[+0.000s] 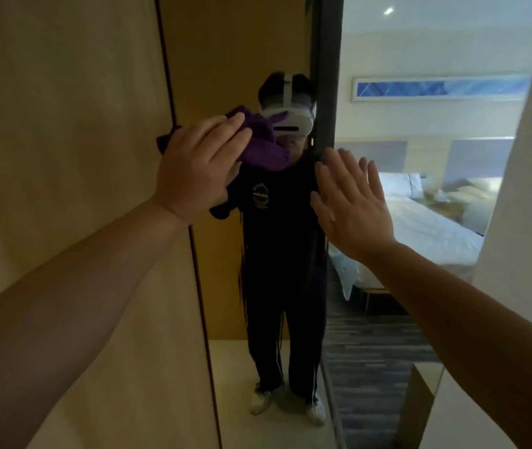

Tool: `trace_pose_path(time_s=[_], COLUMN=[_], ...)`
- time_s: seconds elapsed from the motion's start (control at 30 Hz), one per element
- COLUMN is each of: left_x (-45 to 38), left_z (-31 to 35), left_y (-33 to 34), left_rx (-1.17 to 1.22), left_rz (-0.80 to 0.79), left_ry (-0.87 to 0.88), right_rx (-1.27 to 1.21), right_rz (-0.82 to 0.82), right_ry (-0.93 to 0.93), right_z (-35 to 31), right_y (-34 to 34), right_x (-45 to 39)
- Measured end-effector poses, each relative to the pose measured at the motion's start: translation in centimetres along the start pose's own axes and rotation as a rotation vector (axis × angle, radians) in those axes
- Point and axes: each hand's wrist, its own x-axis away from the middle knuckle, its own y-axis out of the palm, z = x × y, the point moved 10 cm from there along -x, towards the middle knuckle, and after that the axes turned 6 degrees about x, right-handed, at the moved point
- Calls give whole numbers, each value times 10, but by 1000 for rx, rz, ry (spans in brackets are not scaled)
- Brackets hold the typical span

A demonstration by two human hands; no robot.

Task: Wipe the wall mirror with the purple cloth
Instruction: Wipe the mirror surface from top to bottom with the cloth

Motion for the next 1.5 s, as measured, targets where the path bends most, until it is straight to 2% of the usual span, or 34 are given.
trace_pose_path(time_s=[0.17,0.2,0.33,0.43,0.57,0.73,0.87,1.03,1.17,1.27,1.3,1.37,1.43,1.5], left_x=[23,23,27,52,138,268,307,261,144,32,0,-43,-51,-38], left_z=[-10,-9,-2,27,90,164,184,167,107,62,55,53,60,75], left_y=[18,21,37,37,46,59,57,43,25,22,29,53,79,87], left_rx=[10,-1,-39,32,64,37,38,169,177,104,71,33,-24,-64], left_rz=[221,209,-28,-73,-143,-269,-285,-279,-53,97,92,-26,-160,-190], left_ry=[-100,-111,-88,-52,37,59,8,-76,-232,-251,-243,-228,-225,-192], right_rx=[37,48,73,67,84,87,98,-51,70,66,79,102,99,81], right_rz=[93,122,193,208,244,259,251,236,203,118,109,112,125,170], right_ry=[-6,-7,-34,-21,-10,2,13,14,153,174,168,147,138,134], right_z=[-19,-19,-19,-19,-17,-15,-15,-6,45,80,86,91,93,95], right_y=[20,21,25,25,26,27,29,22,20,12,10,10,14,12], right_x=[1,2,3,3,6,8,8,12,26,40,45,50,54,59])
